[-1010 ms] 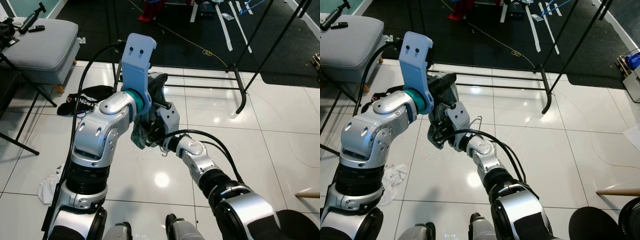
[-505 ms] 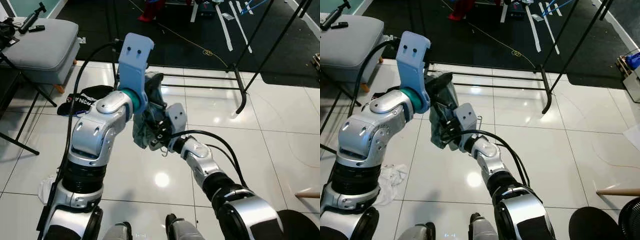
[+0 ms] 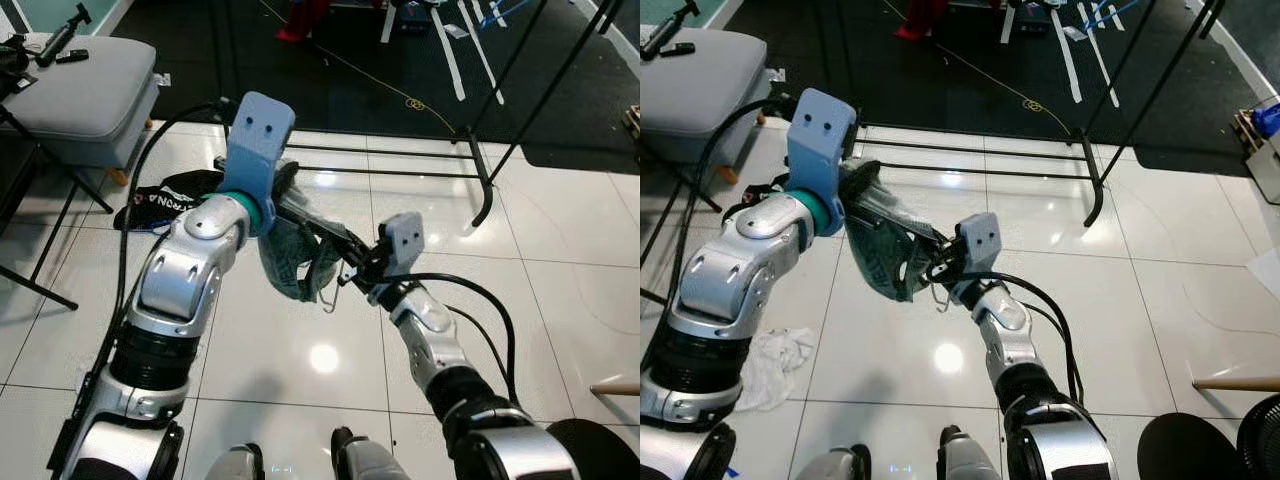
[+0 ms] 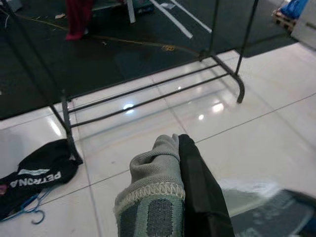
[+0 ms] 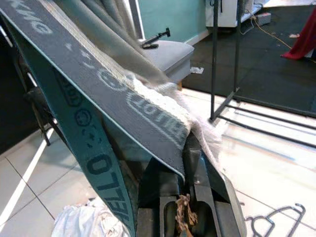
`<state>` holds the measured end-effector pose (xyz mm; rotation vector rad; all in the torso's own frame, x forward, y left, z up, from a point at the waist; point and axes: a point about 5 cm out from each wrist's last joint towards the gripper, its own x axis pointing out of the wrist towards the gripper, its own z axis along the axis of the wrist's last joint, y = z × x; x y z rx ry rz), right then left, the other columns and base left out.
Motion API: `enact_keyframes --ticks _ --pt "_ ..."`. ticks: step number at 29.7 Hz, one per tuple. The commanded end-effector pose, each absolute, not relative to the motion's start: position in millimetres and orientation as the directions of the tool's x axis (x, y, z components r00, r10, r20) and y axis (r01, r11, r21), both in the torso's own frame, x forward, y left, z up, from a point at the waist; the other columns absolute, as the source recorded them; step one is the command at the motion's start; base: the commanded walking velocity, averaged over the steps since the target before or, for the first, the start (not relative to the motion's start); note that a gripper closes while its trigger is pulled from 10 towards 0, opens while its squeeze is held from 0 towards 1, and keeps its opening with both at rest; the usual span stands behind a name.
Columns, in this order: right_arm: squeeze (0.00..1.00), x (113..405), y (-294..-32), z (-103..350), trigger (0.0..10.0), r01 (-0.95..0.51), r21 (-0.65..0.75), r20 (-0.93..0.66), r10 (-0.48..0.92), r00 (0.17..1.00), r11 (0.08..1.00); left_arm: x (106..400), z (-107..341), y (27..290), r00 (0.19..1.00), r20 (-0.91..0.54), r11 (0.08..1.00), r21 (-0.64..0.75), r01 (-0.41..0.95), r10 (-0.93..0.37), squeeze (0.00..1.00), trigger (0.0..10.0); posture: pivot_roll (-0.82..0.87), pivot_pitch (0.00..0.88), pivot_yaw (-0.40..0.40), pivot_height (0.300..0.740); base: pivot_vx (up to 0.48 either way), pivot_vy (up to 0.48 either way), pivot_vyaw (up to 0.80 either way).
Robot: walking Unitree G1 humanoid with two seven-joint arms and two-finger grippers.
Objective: Hang hanger
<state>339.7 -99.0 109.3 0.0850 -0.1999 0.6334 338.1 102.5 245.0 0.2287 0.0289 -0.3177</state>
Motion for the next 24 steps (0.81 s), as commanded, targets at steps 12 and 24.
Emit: enact_keyframes --ticks 12,24 --pt "0.0 345 -134 130 0.0 -0.466 -0.071 0.298 0.465 0.834 0.882 331 232 100 0.927 -0.101 0.887 0.27 0.374 -0.36 0.0 2.2 0.02 0.125 0.017 0.74 0.0 0.0 0.0" --pt "0.0 358 -152 166 0.0 -0.37 -0.147 0.362 0.398 0.843 0.917 318 204 103 0.856 -0.199 0.796 0.314 0.517 -0.478 0.0 10.0 0.02 0.116 0.014 0.74 0.0 0.0 0.0"
